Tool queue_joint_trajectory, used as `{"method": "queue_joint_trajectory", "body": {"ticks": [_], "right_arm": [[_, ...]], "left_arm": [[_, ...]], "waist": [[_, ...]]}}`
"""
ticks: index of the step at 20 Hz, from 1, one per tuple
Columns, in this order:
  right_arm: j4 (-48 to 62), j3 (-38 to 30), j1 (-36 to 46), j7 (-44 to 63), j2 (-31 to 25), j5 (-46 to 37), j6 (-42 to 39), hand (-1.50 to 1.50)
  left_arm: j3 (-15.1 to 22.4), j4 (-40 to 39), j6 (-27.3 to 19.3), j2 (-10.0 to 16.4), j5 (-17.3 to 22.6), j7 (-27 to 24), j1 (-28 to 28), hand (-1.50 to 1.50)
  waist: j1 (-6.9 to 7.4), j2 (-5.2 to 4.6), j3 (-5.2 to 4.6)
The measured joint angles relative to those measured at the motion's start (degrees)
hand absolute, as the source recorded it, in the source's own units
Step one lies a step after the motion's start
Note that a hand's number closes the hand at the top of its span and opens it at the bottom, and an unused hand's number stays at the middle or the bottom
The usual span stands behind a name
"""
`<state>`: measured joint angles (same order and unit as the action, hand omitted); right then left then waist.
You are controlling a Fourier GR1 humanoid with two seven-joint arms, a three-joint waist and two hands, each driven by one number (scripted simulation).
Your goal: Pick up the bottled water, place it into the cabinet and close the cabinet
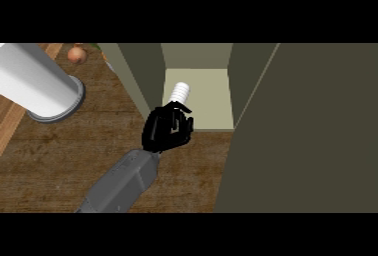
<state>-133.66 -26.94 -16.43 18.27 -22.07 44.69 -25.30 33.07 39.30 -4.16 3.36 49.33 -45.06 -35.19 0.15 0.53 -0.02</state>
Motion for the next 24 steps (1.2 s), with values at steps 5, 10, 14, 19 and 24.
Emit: {"method": "queue_joint_trajectory", "body": {"ticks": [5,10,14,19,24], "right_arm": [[-0.48,3.01,1.19,0.87,0.58,0.20,2.42,1.50],[-0.88,6.19,2.39,0.87,-0.80,0.02,2.00,1.50],[-1.31,11.48,2.21,2.43,-1.37,-0.03,2.47,1.50],[-1.60,18.50,3.36,3.08,-0.97,-0.21,3.88,1.50],[-1.57,27.08,6.50,4.82,-0.11,-0.78,7.92,1.50]], "left_arm": [[2.52,11.04,0.92,5.49,-1.77,2.02,8.34,-1.50],[3.68,20.47,4.23,11.92,-1.31,4.18,15.69,-1.50],[3.65,28.07,4.07,16.81,-1.45,4.15,21.72,-1.50],[1.75,35.92,4.15,24.33,-1.30,2.94,29.30,-1.50],[-1.51,40.51,4.75,32.34,-1.26,1.44,35.71,-1.50]], "waist": [[0.45,0.08,-0.01],[0.73,0.28,-0.04],[0.79,0.41,-0.07],[1.01,0.46,-0.09],[1.38,0.46,-0.17]]}}
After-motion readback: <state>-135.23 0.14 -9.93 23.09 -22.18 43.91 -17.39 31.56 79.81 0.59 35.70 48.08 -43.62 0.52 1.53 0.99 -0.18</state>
